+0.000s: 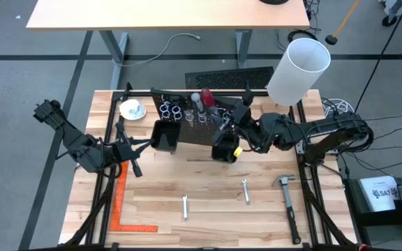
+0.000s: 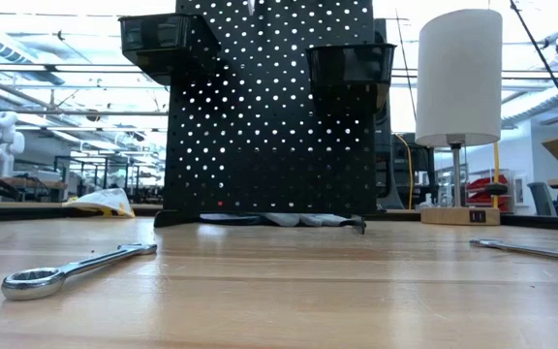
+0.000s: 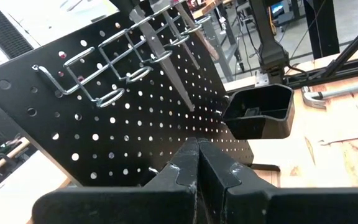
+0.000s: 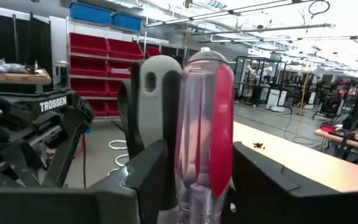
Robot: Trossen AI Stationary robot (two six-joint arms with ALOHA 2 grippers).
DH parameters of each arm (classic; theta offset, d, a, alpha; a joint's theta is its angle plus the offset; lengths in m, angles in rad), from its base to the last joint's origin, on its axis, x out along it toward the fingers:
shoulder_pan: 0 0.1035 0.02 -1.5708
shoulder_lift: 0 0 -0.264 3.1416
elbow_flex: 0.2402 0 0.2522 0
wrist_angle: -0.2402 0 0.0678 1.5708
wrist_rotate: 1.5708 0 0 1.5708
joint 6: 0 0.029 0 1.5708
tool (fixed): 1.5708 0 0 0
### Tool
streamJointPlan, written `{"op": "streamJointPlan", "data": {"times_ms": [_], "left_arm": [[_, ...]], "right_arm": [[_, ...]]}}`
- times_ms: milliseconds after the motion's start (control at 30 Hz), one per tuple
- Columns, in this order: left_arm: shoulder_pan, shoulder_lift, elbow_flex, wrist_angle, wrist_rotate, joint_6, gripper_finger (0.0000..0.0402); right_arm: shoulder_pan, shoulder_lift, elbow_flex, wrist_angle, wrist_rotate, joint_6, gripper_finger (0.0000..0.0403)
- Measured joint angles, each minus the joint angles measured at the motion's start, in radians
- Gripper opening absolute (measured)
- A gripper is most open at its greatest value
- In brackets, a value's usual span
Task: Hang tools onto peg board
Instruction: Remove the red screwdriver from the black peg board
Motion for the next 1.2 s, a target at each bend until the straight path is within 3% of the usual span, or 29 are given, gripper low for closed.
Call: {"op": "streamJointPlan", "data": {"times_ms": [133, 333, 600, 1200], "left_arm": [[0.0, 0.0, 0.0, 0.0, 0.0, 0.0, 0.0009], [0.0, 0.0, 0.0, 0.0, 0.0, 0.0, 0.0009], [0.0, 0.0, 0.0, 0.0, 0.0, 0.0, 0.0009], [0.0, 0.0, 0.0, 0.0, 0.0, -0.001, 0.0009]], "right_arm": [[-0.007, 0.0, 0.0, 0.0, -0.001, 0.001, 0.0166], [-0.006, 0.001, 0.0, 0.017, 0.006, -0.011, 0.0112], [0.003, 0.002, -0.001, 0.027, 0.008, -0.026, 0.0112], [0.066, 0.004, 0.01, 0.164, 0.011, -0.239, 0.0112]]}}
